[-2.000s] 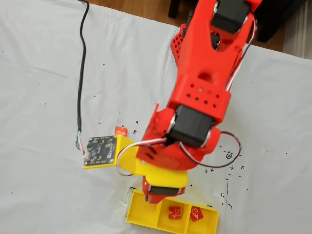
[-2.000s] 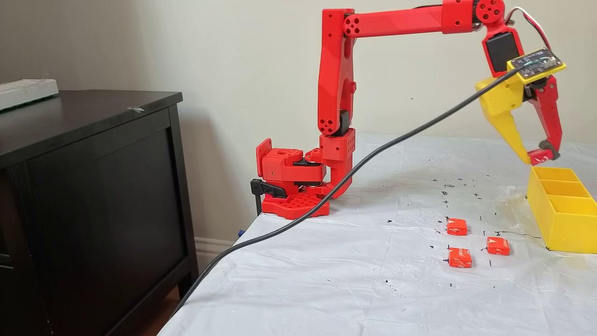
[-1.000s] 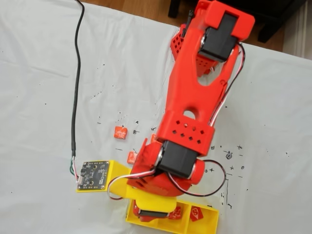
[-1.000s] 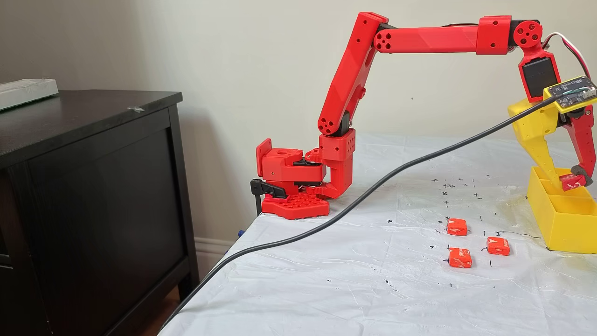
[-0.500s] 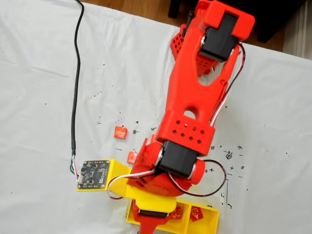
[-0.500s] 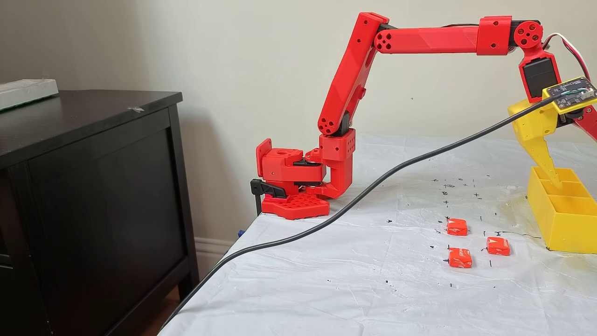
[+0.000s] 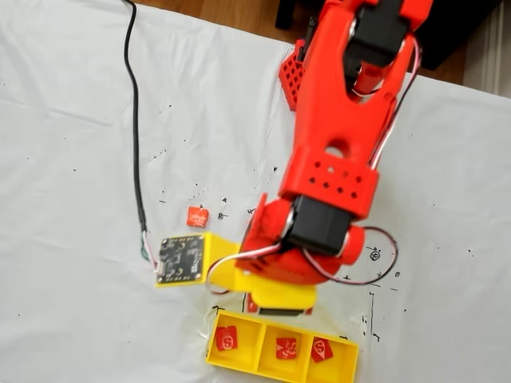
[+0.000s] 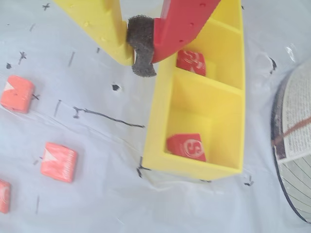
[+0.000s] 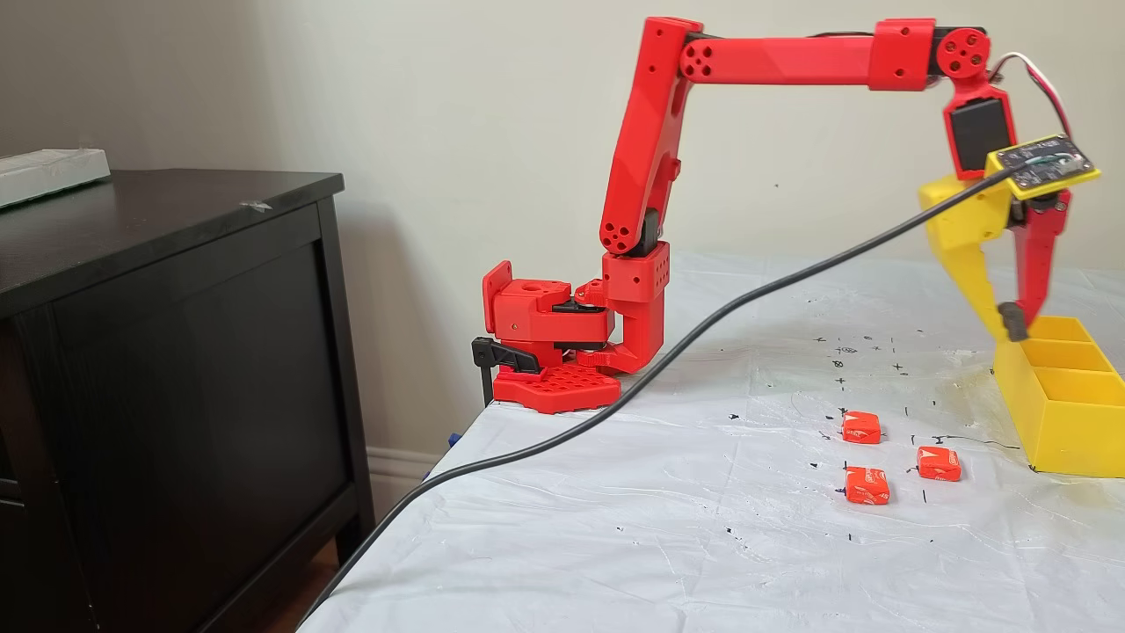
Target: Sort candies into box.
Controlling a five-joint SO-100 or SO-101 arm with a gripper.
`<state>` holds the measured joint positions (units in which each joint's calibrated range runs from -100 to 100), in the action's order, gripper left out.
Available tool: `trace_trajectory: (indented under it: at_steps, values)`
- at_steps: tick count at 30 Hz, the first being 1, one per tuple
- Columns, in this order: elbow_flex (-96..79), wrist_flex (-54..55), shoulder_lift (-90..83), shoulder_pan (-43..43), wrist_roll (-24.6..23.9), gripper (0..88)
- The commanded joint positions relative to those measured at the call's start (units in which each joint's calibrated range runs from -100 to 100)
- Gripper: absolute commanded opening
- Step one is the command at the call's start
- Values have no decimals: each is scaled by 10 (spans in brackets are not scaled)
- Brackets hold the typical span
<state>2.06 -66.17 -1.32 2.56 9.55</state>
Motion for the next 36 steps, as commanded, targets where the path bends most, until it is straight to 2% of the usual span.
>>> trace_trajectory:
  at_steps: [1, 5, 11, 21, 24, 30, 36]
  values:
    - [-51, -31, -138, -11, 3, 2]
    - [-117, -79, -184, -5, 15, 2]
    - [-223, -39, -203, 23, 28, 2]
    - [-220, -21, -165, 57, 48, 2]
    - [-223, -21, -147, 55, 45, 43]
    - [-250, -11, -145, 60, 50, 234]
    - [-299, 9, -168, 63, 57, 301]
